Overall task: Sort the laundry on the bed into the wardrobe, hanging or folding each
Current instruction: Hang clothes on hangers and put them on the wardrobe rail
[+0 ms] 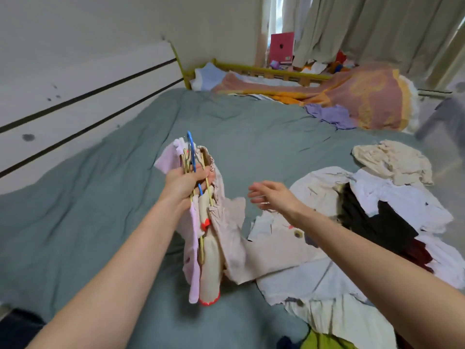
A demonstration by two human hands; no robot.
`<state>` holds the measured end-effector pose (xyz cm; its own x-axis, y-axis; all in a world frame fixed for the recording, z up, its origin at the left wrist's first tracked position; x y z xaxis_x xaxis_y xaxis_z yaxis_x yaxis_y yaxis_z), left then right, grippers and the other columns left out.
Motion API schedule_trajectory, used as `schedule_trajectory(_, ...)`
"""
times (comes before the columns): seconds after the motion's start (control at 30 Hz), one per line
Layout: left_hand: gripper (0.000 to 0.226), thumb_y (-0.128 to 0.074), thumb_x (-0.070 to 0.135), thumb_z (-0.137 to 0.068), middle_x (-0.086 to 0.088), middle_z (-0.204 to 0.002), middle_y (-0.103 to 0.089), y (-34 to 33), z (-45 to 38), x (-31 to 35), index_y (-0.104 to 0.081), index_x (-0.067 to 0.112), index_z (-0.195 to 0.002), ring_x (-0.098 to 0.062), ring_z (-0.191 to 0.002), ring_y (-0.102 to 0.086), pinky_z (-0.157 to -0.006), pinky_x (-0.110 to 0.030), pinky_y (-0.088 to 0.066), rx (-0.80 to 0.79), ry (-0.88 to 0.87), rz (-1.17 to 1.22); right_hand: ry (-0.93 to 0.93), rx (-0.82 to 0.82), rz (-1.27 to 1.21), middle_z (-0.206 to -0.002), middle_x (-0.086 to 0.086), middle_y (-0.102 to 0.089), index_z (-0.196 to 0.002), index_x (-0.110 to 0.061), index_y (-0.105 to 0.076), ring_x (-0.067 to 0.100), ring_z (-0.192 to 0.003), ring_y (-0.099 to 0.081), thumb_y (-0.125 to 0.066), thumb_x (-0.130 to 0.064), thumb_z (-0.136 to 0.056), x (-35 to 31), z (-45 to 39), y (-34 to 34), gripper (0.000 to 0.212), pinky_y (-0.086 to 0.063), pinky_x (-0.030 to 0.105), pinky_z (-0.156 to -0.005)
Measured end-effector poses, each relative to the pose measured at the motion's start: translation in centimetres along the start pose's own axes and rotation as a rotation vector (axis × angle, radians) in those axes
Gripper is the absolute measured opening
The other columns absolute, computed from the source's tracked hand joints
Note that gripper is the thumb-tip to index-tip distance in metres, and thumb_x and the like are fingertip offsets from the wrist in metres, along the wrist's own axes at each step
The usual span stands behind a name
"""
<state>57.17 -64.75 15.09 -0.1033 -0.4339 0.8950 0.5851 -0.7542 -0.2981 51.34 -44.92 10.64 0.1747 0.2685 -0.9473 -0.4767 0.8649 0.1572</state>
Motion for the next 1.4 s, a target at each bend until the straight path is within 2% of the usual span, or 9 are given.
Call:
schedule_trajectory(0.2, 0.016, -0.06, -0.018, -0.082, -0.011, -0.067, -0.065, 3.5, -3.7, -9.3, -0.058, -0.003, -0.079, -0.016, -0.051, -0.067, -0.058, -0.025, -0.059, 0.087, 0.197, -0.083, -0.091, 0.191, 0.378, -0.084, 0.017, -0.064, -0.085, 0.004, -0.064, 0.019, -0.073, -0.053, -0.051, -0.012, -0.092, 8.8, -6.0, 3.5, 0.021, -0.042, 0.028, -0.062)
schedule_trajectory(0.37, 0.012, -0.066, -0.013, -0.08, -0.012, -0.07, -0.07, 2.6, -7.3, -15.9, -0.062, -0.002, -0.081, -0.021, -0.064, -0.07, -0.068, -0.028, -0.06, 0.0, 0.305, -0.044, -0.163, 0.177, 0.78, -0.097, 0.018, -0.069, -0.094, 0.001, -0.069, 0.032, -0.086, -0.061, -0.051, -0.008, -0.09, 15.6, -11.0, 5.8, 0.021, -0.041, 0.029, -0.066)
schedule_trajectory(0.53, 0.01, -0.068, -0.009, -0.08, -0.014, -0.082, -0.07, 0.2, -9.6, -19.9, -0.063, -0.002, -0.086, -0.021, -0.069, -0.072, -0.068, -0.026, -0.06, -0.163, 0.366, -0.13, -0.214, -0.072, 0.988, -0.132, 0.015, -0.056, -0.125, -0.005, -0.056, 0.031, -0.12, -0.051, -0.051, -0.012, -0.092, 22.1, -14.6, 5.8, 0.034, -0.038, 0.031, -0.097)
schedule_trajectory(0.77, 0.025, -0.069, -0.008, -0.081, -0.016, -0.082, -0.07, -1.7, -12.7, -22.7, -0.061, -0.012, -0.104, -0.018, -0.063, -0.072, -0.06, -0.022, -0.057, -0.15, 0.432, -0.142, -0.305, -0.279, 1.188, -0.121, 0.013, -0.059, -0.113, -0.006, -0.06, 0.03, -0.113, -0.055, -0.043, -0.028, -0.097, 27.6, -17.0, 3.7, 0.032, -0.043, 0.031, -0.093)
schedule_trajectory(0.9, 0.033, -0.068, -0.008, -0.081, -0.017, -0.084, -0.069, -2.3, -13.9, -23.3, -0.058, -0.015, -0.112, -0.017, -0.061, -0.071, -0.059, -0.021, -0.058, -0.142, 0.449, -0.129, -0.418, 0.0, 1.15, -0.099, 0.01, -0.057, -0.098, -0.007, -0.057, 0.031, -0.095, -0.057, -0.046, -0.012, -0.091, 29.2, -18.5, 4.3, 0.014, -0.036, 0.029, -0.07)
schedule_trajectory(1.07, 0.033, -0.069, -0.007, -0.081, -0.016, -0.083, -0.07, -3.4, -14.5, -23.8, -0.059, -0.015, -0.111, -0.018, -0.064, -0.072, -0.06, -0.021, -0.057, -0.164, 0.453, -0.138, -0.521, 0.178, 1.138, -0.122, 0.01, -0.055, -0.125, -0.006, -0.047, 0.031, -0.11, -0.055, -0.055, -0.024, -0.087, 30.3, -18.5, 5.7, 0.043, -0.042, 0.035, -0.082)
schedule_trajectory(1.17, 0.027, -0.069, -0.006, -0.081, -0.013, -0.079, -0.071, -4.1, -14.5, -23.9, -0.062, -0.012, -0.106, -0.017, -0.063, -0.071, -0.063, -0.022, -0.058, -0.176, 0.45, -0.16, -0.483, 0.138, 1.156, -0.128, 0.011, -0.051, -0.134, -0.01, -0.04, 0.031, -0.116, -0.051, -0.045, -0.034, -0.092, 31.0, -17.3, 7.7, 0.048, -0.042, 0.039, -0.08)
schedule_trajectory(1.3, 0.025, -0.069, -0.007, -0.081, -0.015, -0.081, -0.07, -5.7, -13.9, -24.1, -0.061, -0.012, -0.104, -0.018, -0.063, -0.071, -0.063, -0.023, -0.059, -0.195, 0.453, -0.178, -0.353, 0.081, 1.13, -0.108, 0.012, -0.062, -0.096, -0.015, -0.055, 0.032, -0.103, -0.057, -0.053, -0.014, -0.085, 31.1, -14.5, 13.1, 0.011, -0.043, 0.033, -0.074)
schedule_trajectory(1.4, 0.03, -0.069, -0.008, -0.08, -0.017, -0.081, -0.07, -7.8, -13.1, -24.6, -0.058, -0.015, -0.108, -0.02, -0.062, -0.071, -0.063, -0.024, -0.059, -0.204, 0.45, -0.179, -0.429, 0.044, 1.042, -0.108, 0.01, -0.064, -0.106, -0.012, -0.062, 0.027, -0.104, -0.059, -0.064, -0.02, -0.079, 30.9, -11.4, 17.4, 0.028, -0.042, 0.03, -0.083)
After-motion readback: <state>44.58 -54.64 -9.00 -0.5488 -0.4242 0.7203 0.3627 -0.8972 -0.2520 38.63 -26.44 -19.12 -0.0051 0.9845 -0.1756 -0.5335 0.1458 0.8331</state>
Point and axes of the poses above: each hand's wrist, its own z-axis away from the middle knuckle, its own y-axis out of the back of the hand, x = y × z, the point moved 2 cm from there along -z, towards the middle knuckle
